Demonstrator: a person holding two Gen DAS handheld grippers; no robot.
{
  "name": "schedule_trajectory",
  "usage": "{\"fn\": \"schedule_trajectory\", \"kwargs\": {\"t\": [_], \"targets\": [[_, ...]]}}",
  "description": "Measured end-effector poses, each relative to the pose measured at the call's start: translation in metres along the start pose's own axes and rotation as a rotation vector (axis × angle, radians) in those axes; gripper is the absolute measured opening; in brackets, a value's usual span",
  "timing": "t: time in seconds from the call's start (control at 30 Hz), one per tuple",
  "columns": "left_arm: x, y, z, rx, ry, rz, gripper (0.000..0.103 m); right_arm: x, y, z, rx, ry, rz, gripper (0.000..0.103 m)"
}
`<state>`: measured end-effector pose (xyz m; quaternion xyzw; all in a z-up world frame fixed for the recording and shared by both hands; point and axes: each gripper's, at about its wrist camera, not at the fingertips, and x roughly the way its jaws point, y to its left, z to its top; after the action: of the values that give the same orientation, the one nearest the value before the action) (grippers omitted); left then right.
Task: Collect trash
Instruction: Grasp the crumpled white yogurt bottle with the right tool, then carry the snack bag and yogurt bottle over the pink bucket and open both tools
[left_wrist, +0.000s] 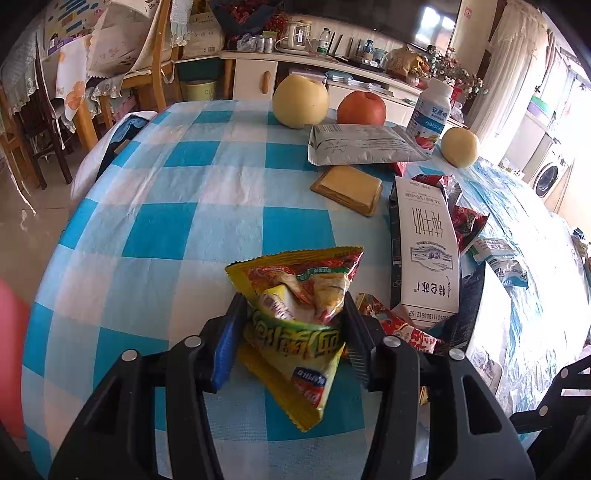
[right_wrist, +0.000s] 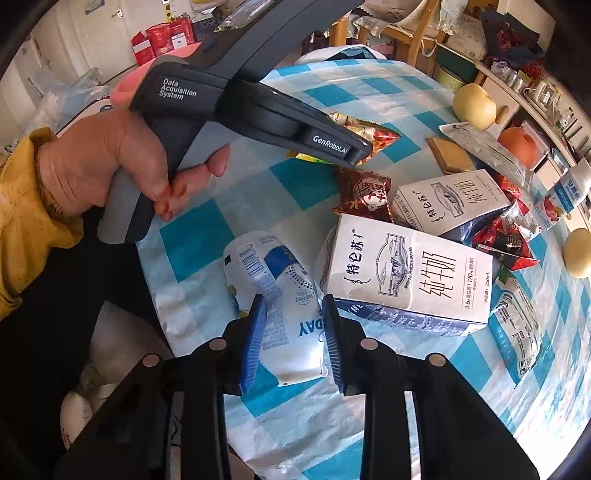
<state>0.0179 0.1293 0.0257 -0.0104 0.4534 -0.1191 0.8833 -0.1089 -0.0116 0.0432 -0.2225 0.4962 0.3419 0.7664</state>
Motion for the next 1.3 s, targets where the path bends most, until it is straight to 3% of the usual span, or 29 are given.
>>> {"fn": "schedule_trajectory", "kwargs": {"t": [0.1,0.13,0.27,0.33,0.4,0.47,0.5,0.73,0.97,1.3], "targets": [[0.003,0.003,0.000,-0.017,0.015,-0.009,0.072,0.003,0.004,0.001,-0.026,0.001,-0.008,0.037],[0.004,0.003,0.000,-0.016,0.011,-0.003,0.076,0.003,0.006,0.001,-0.035,0.001,-0.006,0.043],[0.007,0.003,0.002,-0.023,0.003,0.011,0.076,0.011,0.017,0.000,-0.080,0.008,-0.009,0.067],[0.007,0.004,0.002,-0.032,0.000,0.018,0.067,0.016,0.024,0.000,-0.111,0.008,-0.034,0.074],[0.006,0.005,0.003,-0.033,-0.001,0.037,0.058,0.024,0.026,0.001,-0.114,0.016,-0.051,0.074],[0.005,0.008,0.003,-0.047,0.000,0.029,0.056,0.028,0.022,0.004,-0.087,0.003,-0.036,0.073],[0.005,0.009,0.003,-0.050,0.001,0.029,0.055,0.029,0.020,0.006,-0.072,0.000,-0.013,0.066],[0.002,0.017,0.007,-0.100,-0.002,0.016,0.046,0.026,0.016,0.012,-0.049,-0.007,-0.015,0.065],[-0.004,0.033,0.008,-0.175,-0.018,-0.003,0.044,0.009,0.003,0.027,0.024,-0.061,0.015,0.065],[-0.026,0.051,0.016,-0.247,-0.081,-0.034,0.042,-0.016,-0.028,0.051,0.240,-0.151,0.049,0.065]]}}
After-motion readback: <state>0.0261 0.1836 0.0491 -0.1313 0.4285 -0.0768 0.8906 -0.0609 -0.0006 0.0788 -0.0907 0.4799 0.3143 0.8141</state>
